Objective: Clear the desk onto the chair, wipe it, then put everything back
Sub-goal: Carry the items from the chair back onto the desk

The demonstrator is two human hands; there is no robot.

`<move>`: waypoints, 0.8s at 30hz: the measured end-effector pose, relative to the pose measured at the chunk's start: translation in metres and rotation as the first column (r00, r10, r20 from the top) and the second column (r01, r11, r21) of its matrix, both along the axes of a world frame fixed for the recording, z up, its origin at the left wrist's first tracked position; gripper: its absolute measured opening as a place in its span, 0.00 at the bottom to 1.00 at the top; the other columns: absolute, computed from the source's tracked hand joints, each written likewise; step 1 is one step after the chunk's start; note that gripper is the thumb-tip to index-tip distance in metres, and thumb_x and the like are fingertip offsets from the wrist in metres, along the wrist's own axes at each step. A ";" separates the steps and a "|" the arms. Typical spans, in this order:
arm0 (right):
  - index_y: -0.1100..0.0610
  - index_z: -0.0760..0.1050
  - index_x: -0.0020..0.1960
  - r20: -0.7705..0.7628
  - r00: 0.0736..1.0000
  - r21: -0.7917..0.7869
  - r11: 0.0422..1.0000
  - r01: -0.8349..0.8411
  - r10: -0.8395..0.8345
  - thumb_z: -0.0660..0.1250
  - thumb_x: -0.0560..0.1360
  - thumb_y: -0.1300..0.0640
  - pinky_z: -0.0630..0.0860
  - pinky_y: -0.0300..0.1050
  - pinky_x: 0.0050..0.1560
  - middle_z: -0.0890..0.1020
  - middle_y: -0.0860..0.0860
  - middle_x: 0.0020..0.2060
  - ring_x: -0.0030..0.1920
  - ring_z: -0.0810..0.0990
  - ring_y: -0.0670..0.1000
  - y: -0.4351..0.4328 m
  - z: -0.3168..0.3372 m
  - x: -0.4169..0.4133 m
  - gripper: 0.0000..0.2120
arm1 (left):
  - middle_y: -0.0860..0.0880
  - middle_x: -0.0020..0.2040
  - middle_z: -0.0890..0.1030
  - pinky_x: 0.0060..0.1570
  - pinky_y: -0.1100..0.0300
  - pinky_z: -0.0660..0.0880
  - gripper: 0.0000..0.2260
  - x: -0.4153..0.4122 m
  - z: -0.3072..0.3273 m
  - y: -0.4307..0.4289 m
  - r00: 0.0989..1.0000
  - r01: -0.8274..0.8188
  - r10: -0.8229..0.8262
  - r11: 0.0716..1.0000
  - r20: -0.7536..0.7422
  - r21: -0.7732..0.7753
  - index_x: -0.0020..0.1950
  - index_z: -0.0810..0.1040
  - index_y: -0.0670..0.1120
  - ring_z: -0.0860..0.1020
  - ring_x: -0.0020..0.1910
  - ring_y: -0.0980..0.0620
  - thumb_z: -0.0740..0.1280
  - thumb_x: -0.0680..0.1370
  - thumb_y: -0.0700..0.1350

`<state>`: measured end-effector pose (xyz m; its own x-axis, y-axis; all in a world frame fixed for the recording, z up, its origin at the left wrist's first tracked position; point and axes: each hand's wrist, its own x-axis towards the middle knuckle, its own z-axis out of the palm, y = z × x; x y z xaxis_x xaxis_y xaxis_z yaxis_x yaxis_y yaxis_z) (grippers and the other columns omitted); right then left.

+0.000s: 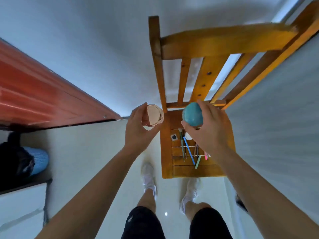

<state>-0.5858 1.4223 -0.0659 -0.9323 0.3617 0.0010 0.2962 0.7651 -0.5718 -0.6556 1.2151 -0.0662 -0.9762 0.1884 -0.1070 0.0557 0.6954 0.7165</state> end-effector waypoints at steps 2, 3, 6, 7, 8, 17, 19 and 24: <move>0.51 0.64 0.75 -0.058 0.994 -0.033 0.995 -0.090 0.088 0.74 0.72 0.39 0.55 0.11 0.40 0.73 0.50 0.68 0.61 0.70 0.44 -0.010 0.041 -0.002 0.38 | 0.48 0.68 0.74 0.49 0.80 0.69 0.36 0.013 0.047 -0.016 0.994 -0.049 0.050 0.999 -0.100 0.006 0.74 0.68 0.46 0.71 0.61 0.57 0.79 0.70 0.47; 0.50 0.63 0.76 -0.075 0.987 -0.077 0.987 -0.145 0.139 0.74 0.72 0.40 0.59 0.14 0.46 0.71 0.49 0.69 0.63 0.70 0.44 -0.018 0.060 -0.004 0.38 | 0.46 0.67 0.76 0.49 0.80 0.69 0.35 0.022 0.070 -0.026 0.985 -0.074 0.074 0.997 -0.154 0.005 0.73 0.69 0.44 0.72 0.60 0.56 0.80 0.69 0.47; 0.49 0.61 0.77 -0.153 0.946 -0.168 0.936 -0.308 0.284 0.74 0.73 0.42 0.68 0.34 0.60 0.68 0.48 0.71 0.66 0.68 0.46 -0.050 0.113 -0.007 0.38 | 0.48 0.62 0.79 0.49 0.78 0.71 0.34 0.060 0.133 -0.063 0.942 -0.196 0.195 0.980 -0.274 0.023 0.70 0.72 0.42 0.76 0.54 0.56 0.81 0.68 0.46; 0.49 0.61 0.77 -0.187 0.920 -0.164 0.913 -0.374 0.344 0.75 0.73 0.43 0.69 0.36 0.61 0.68 0.48 0.71 0.65 0.67 0.44 -0.063 0.129 -0.006 0.38 | 0.51 0.60 0.78 0.49 0.76 0.73 0.33 0.072 0.150 -0.079 0.923 -0.239 0.238 0.970 -0.302 0.034 0.70 0.73 0.44 0.76 0.53 0.56 0.81 0.68 0.47; 0.50 0.62 0.76 -0.224 0.886 -0.150 0.883 -0.444 0.407 0.75 0.72 0.44 0.70 0.37 0.61 0.68 0.49 0.70 0.64 0.67 0.44 -0.076 0.144 -0.005 0.38 | 0.54 0.59 0.77 0.49 0.72 0.75 0.33 0.084 0.164 -0.096 0.904 -0.276 0.275 0.960 -0.326 0.043 0.70 0.73 0.47 0.77 0.51 0.55 0.81 0.68 0.48; 0.52 0.66 0.74 -0.452 0.536 0.035 0.614 -0.788 0.713 0.76 0.70 0.43 0.73 0.37 0.56 0.72 0.46 0.64 0.61 0.74 0.46 -0.250 0.250 0.058 0.37 | 0.61 0.60 0.72 0.55 0.69 0.74 0.36 0.234 0.262 -0.269 0.651 -0.631 0.563 0.774 -0.510 0.049 0.72 0.70 0.52 0.74 0.57 0.63 0.78 0.68 0.59; 0.52 0.68 0.74 -0.500 0.499 0.010 0.581 -0.814 0.708 0.77 0.69 0.44 0.72 0.37 0.57 0.73 0.46 0.64 0.61 0.75 0.47 -0.302 0.263 0.093 0.37 | 0.54 0.63 0.75 0.59 0.54 0.77 0.36 0.286 0.277 -0.313 0.617 -0.673 0.592 0.739 -0.518 0.042 0.73 0.71 0.49 0.76 0.60 0.54 0.79 0.68 0.56; 0.55 0.70 0.73 -0.604 0.369 -0.037 0.437 -0.899 0.706 0.78 0.69 0.45 0.60 0.21 0.61 0.74 0.48 0.63 0.61 0.73 0.42 -0.440 0.283 0.197 0.37 | 0.54 0.63 0.74 0.58 0.53 0.77 0.36 0.436 0.307 -0.430 0.532 -0.769 0.649 0.640 -0.543 0.011 0.74 0.69 0.49 0.75 0.59 0.53 0.78 0.69 0.55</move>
<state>-0.3893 0.9824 0.2172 -0.6686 -0.4998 0.5506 -0.7143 0.2257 -0.6624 -0.2195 0.7852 0.2406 -0.7026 -0.5573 0.4425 -0.2509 0.7759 0.5788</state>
